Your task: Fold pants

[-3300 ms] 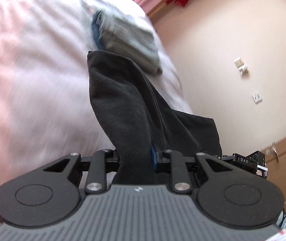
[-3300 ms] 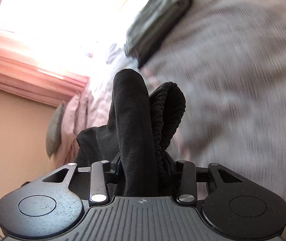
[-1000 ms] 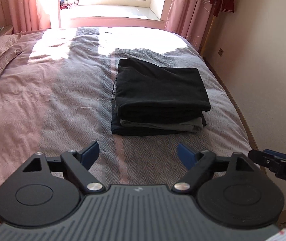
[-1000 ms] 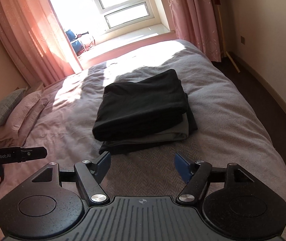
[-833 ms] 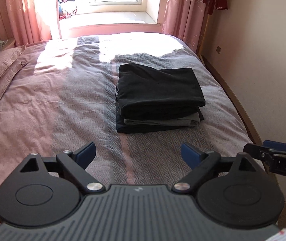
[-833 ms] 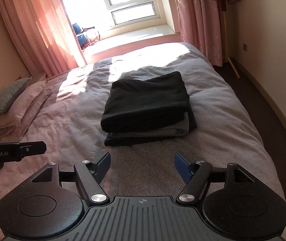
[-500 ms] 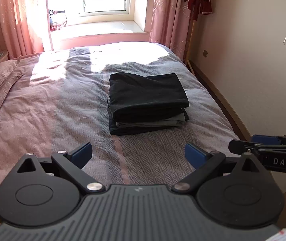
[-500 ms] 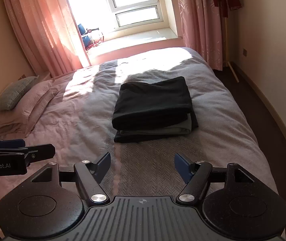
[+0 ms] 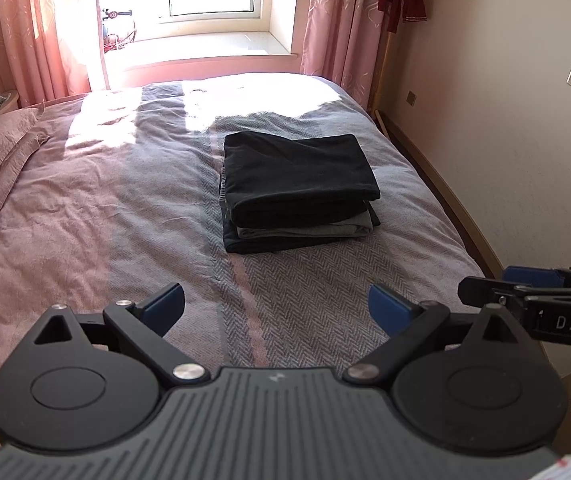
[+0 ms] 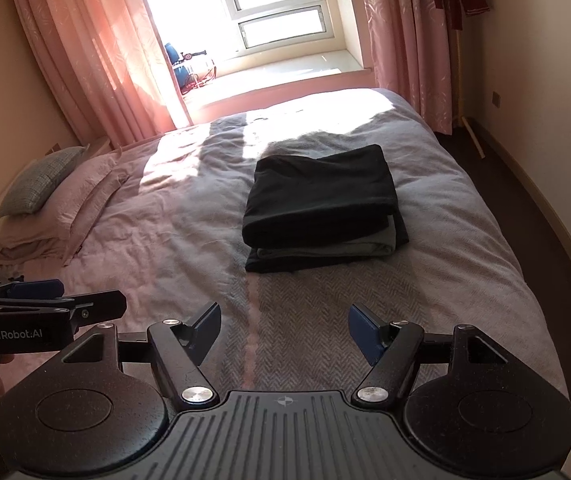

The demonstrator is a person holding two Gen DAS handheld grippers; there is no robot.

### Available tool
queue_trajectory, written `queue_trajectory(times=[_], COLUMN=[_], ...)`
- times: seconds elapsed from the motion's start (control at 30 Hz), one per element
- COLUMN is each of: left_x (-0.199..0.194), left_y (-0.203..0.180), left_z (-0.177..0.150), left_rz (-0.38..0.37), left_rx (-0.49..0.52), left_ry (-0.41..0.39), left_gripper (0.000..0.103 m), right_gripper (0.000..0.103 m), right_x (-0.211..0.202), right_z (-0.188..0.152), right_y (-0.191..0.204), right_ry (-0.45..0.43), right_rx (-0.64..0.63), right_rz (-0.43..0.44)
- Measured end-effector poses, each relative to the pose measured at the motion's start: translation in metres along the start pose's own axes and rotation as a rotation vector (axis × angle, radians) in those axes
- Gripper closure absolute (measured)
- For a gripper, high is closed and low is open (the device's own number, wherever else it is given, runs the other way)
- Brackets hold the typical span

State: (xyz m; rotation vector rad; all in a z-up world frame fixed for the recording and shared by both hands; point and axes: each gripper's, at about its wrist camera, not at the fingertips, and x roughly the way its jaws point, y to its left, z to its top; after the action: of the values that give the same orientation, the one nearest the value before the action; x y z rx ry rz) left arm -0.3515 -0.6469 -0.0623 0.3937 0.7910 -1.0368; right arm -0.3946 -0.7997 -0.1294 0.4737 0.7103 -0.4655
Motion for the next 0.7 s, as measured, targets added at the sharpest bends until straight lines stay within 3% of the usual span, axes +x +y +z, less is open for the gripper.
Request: queue_trajectory(times=[0.7], left_x=[0.0056], left_y=[-0.0061], left_z=[0.0025], left_rz=[-0.015], left_rx=[0.017], left_ry=[0.010], left_gripper=[0.006], right_gripper=[0.036], right_x=[-0.0015], right_z=[0.0038], right_y=[-0.0071], right_ry=[0.001], right_rx=[-0.004], right_rz=[-0.003])
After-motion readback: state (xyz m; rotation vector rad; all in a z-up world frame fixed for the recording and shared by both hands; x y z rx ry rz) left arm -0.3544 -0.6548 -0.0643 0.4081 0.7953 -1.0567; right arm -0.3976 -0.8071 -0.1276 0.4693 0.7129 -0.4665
